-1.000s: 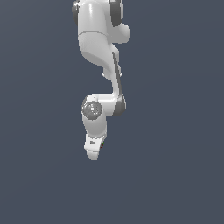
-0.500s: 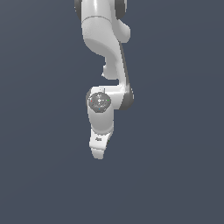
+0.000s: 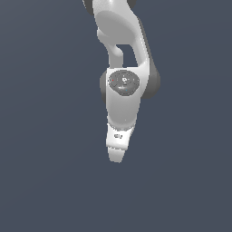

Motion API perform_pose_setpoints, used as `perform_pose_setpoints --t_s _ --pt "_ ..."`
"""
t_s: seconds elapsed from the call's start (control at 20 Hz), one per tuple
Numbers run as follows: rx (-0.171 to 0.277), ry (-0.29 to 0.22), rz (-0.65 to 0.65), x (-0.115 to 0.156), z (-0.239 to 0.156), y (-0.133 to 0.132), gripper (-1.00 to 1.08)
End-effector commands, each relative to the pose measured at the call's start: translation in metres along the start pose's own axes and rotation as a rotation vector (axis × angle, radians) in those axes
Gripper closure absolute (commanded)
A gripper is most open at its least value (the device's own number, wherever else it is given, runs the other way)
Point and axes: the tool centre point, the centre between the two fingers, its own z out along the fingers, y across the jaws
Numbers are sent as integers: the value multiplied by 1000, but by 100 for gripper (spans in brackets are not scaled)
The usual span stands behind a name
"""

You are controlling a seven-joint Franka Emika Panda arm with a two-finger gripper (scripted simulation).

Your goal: Pick up the object and move it to a goal position.

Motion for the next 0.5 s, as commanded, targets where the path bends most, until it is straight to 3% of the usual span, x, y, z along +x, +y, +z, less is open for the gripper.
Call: perform_pose_setpoints --t_s 0.0,0.45 --pt "1 0 1 11 -20 2 108" --pt "1 0 2 32 -54 7 108"
